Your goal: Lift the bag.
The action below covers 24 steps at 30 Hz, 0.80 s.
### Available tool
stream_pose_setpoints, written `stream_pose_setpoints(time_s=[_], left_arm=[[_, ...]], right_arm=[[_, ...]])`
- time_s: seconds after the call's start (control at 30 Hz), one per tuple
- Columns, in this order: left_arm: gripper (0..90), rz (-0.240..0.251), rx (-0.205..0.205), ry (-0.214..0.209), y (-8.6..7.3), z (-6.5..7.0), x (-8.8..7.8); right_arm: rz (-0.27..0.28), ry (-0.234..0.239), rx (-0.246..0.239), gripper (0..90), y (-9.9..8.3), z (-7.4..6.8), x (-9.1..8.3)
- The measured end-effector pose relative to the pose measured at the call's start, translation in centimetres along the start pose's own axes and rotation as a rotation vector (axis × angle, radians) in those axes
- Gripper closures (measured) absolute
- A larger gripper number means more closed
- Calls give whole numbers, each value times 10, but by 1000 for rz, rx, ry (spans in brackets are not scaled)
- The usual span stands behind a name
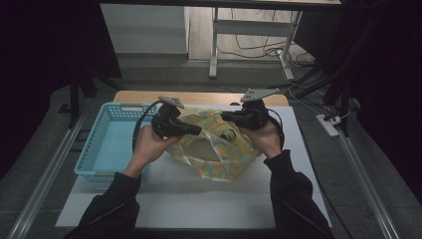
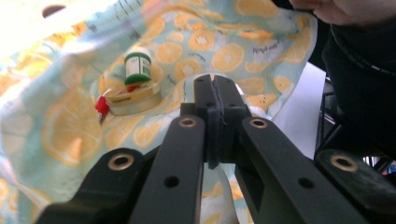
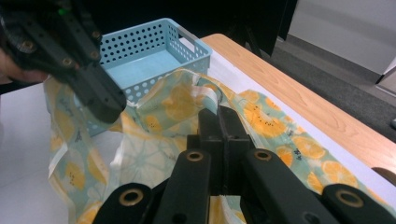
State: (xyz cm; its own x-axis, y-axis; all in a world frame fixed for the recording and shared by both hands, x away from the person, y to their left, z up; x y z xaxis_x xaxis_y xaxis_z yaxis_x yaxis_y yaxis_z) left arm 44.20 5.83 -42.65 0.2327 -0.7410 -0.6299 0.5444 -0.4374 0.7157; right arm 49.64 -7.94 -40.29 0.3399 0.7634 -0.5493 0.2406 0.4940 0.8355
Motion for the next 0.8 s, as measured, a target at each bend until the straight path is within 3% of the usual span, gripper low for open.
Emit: stream_pose_setpoints(time_s=[0.23,0.67,0.8], left_arm=[[900,58,-3,-24,24,1,-24],[900,132,9,-16,67,1,-57],[900,158,21,3,80,4,-67]], right_arm=[[13,16,-10,900,16,-5,-8],[39,35,-31,900,48,-11,-19],[53,31,-38,900,59,-12,-25]])
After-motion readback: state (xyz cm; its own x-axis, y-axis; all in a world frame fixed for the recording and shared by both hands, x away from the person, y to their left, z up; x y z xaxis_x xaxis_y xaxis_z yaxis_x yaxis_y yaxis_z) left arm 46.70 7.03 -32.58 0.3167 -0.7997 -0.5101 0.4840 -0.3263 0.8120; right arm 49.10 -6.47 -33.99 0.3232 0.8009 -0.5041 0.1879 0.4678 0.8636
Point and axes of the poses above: each handheld gripper's, and its own axes: x roughly forward along the jaws, y roughly out of its top, z roughly to its right, the point moved 9 cm from there along x, roughly forward along the jaws, and after that the axes turned 3 degrees about -z, right-handed, at the moved point
